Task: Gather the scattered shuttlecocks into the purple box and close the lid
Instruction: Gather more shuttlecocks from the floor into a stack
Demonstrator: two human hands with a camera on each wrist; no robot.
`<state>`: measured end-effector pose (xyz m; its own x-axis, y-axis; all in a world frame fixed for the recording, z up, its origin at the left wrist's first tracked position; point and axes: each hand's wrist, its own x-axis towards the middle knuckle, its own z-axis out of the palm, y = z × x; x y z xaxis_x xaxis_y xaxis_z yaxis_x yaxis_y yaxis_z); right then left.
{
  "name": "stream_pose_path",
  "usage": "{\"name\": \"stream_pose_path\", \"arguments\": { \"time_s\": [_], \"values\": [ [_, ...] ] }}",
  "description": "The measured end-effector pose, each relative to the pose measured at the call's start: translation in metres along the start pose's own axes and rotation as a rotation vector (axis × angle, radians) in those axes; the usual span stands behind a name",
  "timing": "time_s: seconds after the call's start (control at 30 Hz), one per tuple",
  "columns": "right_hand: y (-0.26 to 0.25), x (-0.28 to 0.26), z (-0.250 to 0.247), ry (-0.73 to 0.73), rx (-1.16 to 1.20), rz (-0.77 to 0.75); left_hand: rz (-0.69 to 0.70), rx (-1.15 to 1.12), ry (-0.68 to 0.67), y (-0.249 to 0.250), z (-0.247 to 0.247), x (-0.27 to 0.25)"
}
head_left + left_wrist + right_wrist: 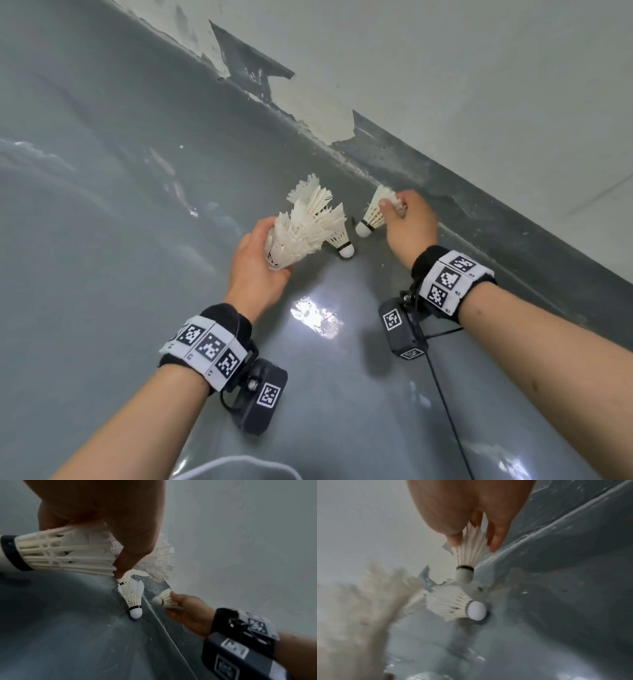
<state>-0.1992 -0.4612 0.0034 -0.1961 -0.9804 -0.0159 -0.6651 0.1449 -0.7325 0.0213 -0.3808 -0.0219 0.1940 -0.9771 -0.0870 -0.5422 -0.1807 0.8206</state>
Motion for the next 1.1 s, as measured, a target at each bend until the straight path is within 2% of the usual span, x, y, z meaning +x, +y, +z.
{"name": "stream_pose_path", "arguments": {
  "time_s": [0.07,0.13,0.23,0.37,0.5,0.63,0.7,0.83,0.9,1.0,1.07,1.1],
  "values": [
    [-0.018,-0.001,-0.007,0.126,0.193,-0.004,-0.01,0.012,0.005,-0.002,0.002,-0.001],
    [-0.033,-0.004,-0.011,0.145,0.294,-0.042,-0.012,0.018,0.007,0.001,0.004,-0.002],
    [-0.045,-0.011,-0.009,0.044,0.272,-0.115,-0.006,0.012,0.0,0.006,0.006,-0.002],
    [-0.046,-0.022,0.001,-0.173,0.273,-0.151,0.011,-0.002,-0.016,0.013,0.008,-0.003],
    [-0.058,-0.032,0.004,-0.261,0.244,-0.244,-0.093,-0.071,0.009,0.014,0.005,-0.001],
    [-0.072,-0.031,0.005,-0.288,0.104,-0.445,-0.113,-0.191,0.013,0.017,-0.001,0.001],
    [-0.076,-0.03,0.009,-0.281,0.115,-0.523,-0.124,-0.261,0.009,0.016,-0.004,0.003],
    [-0.079,-0.032,0.014,-0.21,0.211,-0.576,-0.109,-0.396,0.055,0.009,-0.006,0.007],
    [-0.076,-0.031,0.016,-0.158,0.25,-0.575,-0.092,-0.414,0.081,0.007,-0.009,0.008],
    [-0.066,-0.024,0.025,-0.048,0.271,-0.453,-0.083,-0.421,0.118,0.004,-0.015,0.01],
    [-0.053,-0.017,0.032,-0.023,0.108,-0.365,-0.09,-0.43,0.134,0.002,-0.019,0.011],
    [-0.046,-0.014,0.035,-0.101,-0.034,-0.334,-0.086,-0.434,0.136,0.001,-0.02,0.012]
  ]
}}
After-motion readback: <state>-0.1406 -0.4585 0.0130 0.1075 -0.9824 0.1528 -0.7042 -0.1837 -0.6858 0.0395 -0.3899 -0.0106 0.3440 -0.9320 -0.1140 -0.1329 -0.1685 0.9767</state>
